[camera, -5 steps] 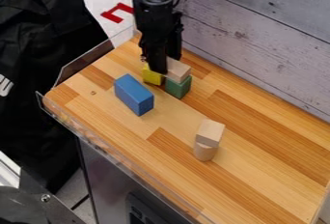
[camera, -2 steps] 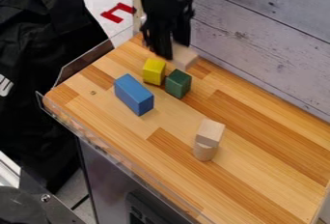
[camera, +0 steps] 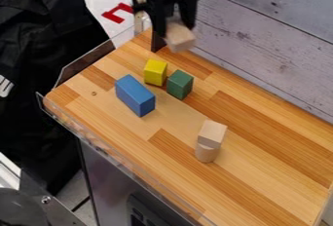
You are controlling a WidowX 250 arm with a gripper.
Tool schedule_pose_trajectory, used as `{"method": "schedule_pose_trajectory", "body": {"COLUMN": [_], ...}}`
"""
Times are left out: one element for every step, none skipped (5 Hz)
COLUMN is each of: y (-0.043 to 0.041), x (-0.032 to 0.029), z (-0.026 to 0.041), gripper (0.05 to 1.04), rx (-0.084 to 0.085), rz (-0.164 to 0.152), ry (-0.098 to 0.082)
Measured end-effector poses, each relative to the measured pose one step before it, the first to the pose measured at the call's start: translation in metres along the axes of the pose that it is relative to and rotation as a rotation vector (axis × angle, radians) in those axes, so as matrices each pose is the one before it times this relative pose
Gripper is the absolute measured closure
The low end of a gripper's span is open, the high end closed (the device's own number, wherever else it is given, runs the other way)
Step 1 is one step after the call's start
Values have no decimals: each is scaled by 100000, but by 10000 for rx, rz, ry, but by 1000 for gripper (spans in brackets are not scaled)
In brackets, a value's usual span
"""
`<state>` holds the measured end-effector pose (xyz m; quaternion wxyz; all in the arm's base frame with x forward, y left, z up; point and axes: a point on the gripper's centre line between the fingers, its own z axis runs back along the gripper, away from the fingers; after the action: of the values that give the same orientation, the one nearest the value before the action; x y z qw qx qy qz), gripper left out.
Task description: Move the wood to the right side of the table
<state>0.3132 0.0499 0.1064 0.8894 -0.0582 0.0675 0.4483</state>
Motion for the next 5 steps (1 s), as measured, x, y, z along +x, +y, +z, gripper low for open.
{"method": "schedule_pose_trajectory", "body": {"y": [-235,-277,-1978,-1625,-804], "x": [-2099,-1889,-2141,-1467,-651], "z": [-481,-2202,-1144,-1312,-621], "gripper": [543,543,543,543,543], "rx": [1225,807,496,189,-437], "rz": [-2484,-2328,-1364,-922,-613], "ry": [180,282,63,136,-33]}}
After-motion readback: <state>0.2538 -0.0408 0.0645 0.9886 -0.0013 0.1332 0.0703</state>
